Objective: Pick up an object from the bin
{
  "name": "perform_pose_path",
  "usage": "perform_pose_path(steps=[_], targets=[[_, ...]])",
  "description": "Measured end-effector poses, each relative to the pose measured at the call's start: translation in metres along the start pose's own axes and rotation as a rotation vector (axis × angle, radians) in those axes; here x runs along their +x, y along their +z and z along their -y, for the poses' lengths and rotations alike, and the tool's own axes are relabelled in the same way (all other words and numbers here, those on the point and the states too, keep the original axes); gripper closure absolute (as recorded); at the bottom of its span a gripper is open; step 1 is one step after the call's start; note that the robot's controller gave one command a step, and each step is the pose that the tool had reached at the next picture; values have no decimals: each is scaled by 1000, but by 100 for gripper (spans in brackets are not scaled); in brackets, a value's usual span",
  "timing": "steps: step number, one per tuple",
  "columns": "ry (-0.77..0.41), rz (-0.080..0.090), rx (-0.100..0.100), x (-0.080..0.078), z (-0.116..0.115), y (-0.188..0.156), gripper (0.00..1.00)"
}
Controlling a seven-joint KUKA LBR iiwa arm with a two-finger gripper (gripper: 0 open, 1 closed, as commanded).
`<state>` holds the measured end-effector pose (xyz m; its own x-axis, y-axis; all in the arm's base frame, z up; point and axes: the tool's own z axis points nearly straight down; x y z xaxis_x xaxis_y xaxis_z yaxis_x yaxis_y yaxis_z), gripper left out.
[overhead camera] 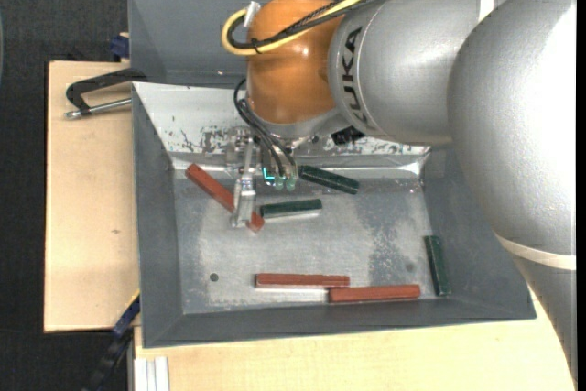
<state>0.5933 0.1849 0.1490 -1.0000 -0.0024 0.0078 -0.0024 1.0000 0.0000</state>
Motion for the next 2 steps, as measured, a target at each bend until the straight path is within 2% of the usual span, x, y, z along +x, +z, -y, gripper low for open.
perform_pose_path(steps=[1,2], targets=[[3,8,-2,-2,1,-5,0],[45,15,-4,-2,1,9,0]])
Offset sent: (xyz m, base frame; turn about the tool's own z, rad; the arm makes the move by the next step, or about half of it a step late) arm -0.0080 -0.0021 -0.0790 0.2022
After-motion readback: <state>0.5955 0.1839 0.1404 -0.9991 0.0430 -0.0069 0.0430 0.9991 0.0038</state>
